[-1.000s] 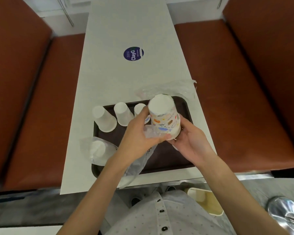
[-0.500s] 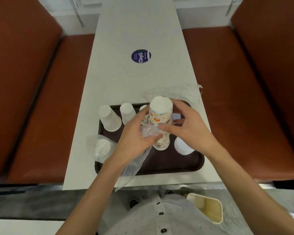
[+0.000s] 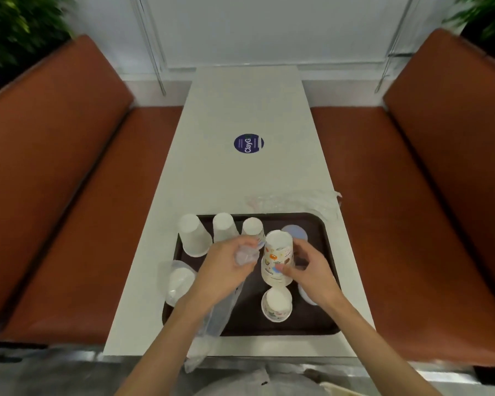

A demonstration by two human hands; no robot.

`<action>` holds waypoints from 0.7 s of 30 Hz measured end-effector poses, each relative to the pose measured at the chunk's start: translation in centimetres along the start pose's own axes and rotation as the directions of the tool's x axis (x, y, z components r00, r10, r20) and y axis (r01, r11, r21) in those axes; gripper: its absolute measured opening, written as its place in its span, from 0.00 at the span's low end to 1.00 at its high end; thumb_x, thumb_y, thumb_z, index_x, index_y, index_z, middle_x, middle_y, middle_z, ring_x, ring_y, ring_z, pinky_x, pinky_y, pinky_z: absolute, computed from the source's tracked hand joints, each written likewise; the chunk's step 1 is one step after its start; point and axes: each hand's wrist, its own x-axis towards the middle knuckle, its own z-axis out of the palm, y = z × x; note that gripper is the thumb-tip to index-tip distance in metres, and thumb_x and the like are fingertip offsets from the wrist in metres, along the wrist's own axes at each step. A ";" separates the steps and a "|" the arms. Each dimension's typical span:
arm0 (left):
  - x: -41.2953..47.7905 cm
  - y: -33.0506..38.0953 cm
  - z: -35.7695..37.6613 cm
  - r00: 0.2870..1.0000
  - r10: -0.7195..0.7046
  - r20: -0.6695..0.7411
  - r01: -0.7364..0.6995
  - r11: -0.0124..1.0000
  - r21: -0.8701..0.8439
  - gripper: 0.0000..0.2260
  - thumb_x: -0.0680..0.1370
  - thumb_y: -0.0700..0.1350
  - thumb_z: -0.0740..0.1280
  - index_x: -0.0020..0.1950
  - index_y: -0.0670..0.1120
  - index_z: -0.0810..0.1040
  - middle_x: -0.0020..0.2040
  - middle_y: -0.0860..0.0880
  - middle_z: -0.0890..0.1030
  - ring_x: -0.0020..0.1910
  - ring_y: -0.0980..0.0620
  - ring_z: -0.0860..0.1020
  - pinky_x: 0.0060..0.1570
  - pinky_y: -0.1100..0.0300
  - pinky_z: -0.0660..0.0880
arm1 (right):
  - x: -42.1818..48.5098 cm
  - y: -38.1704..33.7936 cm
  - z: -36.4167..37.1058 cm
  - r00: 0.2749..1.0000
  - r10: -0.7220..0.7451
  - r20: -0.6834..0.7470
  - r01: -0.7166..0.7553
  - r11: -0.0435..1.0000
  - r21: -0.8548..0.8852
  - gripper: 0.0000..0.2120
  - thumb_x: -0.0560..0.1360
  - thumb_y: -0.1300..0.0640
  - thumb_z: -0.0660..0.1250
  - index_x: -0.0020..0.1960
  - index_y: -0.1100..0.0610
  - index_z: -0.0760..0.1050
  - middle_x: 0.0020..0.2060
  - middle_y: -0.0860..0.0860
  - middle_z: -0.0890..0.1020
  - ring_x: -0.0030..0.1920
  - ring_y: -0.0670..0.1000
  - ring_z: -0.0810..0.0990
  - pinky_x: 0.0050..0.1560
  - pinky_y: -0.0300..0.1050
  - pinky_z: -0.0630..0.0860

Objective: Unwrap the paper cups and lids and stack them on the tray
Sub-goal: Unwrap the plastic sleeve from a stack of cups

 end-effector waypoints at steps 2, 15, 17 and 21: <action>-1.1 -0.1 0.9 0.998 0.070 0.010 -0.070 0.977 0.202 0.14 0.75 0.46 0.71 0.61 0.55 0.80 0.57 0.59 0.82 0.56 0.59 0.79 0.56 0.60 0.76 | -1.1 0.2 -0.5 0.999 -0.010 -0.039 0.009 1.000 -0.023 0.27 0.70 0.58 0.78 0.66 0.47 0.73 0.58 0.39 0.80 0.58 0.37 0.78 0.50 0.30 0.76; -4.7 0.9 0.0 0.983 0.146 -0.115 -0.140 0.989 0.055 0.10 0.73 0.47 0.70 0.53 0.54 0.82 0.48 0.60 0.84 0.50 0.61 0.81 0.52 0.66 0.76 | -7.1 4.5 1.9 1.000 -0.004 0.003 0.004 0.994 -0.110 0.30 0.68 0.57 0.79 0.62 0.37 0.70 0.58 0.33 0.76 0.64 0.39 0.74 0.61 0.38 0.76; -4.3 1.3 -1.1 0.984 0.119 -0.131 -0.119 0.993 0.008 0.09 0.74 0.46 0.72 0.53 0.56 0.82 0.48 0.63 0.83 0.51 0.63 0.80 0.49 0.74 0.73 | -6.4 5.3 3.0 1.000 0.002 0.005 -0.002 0.992 -0.128 0.31 0.68 0.57 0.79 0.63 0.36 0.68 0.59 0.34 0.75 0.64 0.38 0.73 0.64 0.42 0.76; -3.7 2.0 -2.7 0.986 0.070 -0.154 -0.079 0.995 -0.054 0.10 0.75 0.42 0.74 0.49 0.58 0.82 0.48 0.67 0.82 0.52 0.68 0.78 0.48 0.81 0.67 | -3.7 5.4 4.9 1.000 -0.027 0.009 0.028 0.987 -0.160 0.32 0.70 0.54 0.77 0.66 0.38 0.64 0.61 0.36 0.73 0.64 0.38 0.72 0.67 0.45 0.73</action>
